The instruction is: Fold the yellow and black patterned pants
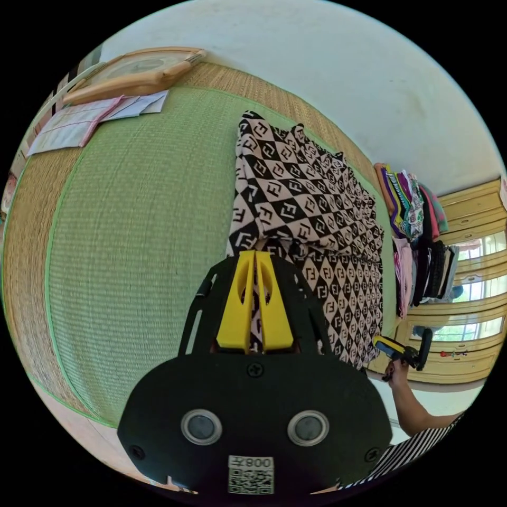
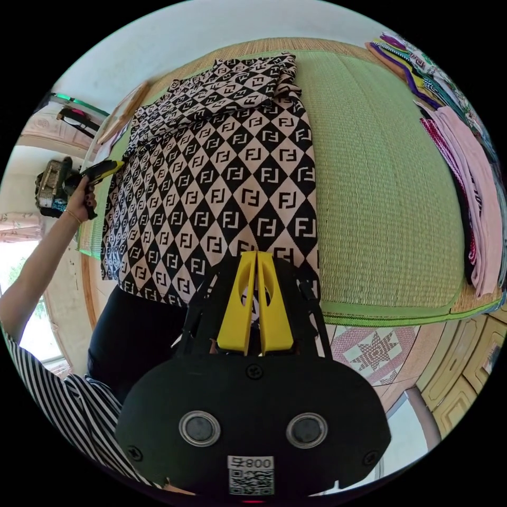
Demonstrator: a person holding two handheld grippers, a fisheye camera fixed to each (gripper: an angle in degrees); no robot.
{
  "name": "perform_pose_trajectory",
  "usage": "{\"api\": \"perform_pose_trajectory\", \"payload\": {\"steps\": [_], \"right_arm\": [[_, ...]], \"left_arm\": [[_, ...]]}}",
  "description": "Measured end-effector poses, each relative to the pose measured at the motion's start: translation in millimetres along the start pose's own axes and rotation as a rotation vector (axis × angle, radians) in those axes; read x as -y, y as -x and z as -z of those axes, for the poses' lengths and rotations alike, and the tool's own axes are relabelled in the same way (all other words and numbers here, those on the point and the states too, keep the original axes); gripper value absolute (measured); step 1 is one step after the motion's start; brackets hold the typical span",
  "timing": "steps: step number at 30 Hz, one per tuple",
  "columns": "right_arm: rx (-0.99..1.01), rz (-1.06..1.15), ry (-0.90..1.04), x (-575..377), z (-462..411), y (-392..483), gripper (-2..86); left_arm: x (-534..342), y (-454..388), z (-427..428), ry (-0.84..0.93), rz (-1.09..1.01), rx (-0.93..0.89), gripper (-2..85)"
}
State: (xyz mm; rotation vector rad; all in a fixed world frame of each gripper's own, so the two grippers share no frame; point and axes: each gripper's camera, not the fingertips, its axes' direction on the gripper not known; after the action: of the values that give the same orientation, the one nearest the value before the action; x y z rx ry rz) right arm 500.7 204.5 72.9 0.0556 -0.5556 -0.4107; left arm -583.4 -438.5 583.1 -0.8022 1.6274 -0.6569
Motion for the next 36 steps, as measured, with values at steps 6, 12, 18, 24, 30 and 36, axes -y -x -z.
{"api": "perform_pose_trajectory", "payload": {"steps": [6,12,18,24,30,36], "right_arm": [[-0.055,0.049,0.033,4.1,-14.0,15.6,0.1],[-0.036,0.065,-0.093,17.6,5.6,29.3,0.0],[0.162,0.348,-0.251,115.9,-0.6,111.2,0.1],[0.283,0.527,-0.137,228.2,-69.3,215.0,0.1],[0.174,0.582,0.027,263.3,-141.6,261.8,0.0],[0.237,0.623,-0.02,259.6,-134.0,265.7,0.0]], "left_arm": [[-11.4,29.4,22.0,-0.049,-0.001,0.008,0.0],[-40.4,29.6,52.8,-0.144,-0.027,-0.058,0.0],[-36.7,1.8,50.0,-0.112,-0.185,-0.062,0.1],[-48.3,35.5,54.2,-0.126,-0.098,0.062,0.0],[-85.5,63.2,69.9,-0.192,-0.03,-0.053,0.0],[-87.8,41.4,68.5,-0.179,-0.175,-0.029,0.1]]}}
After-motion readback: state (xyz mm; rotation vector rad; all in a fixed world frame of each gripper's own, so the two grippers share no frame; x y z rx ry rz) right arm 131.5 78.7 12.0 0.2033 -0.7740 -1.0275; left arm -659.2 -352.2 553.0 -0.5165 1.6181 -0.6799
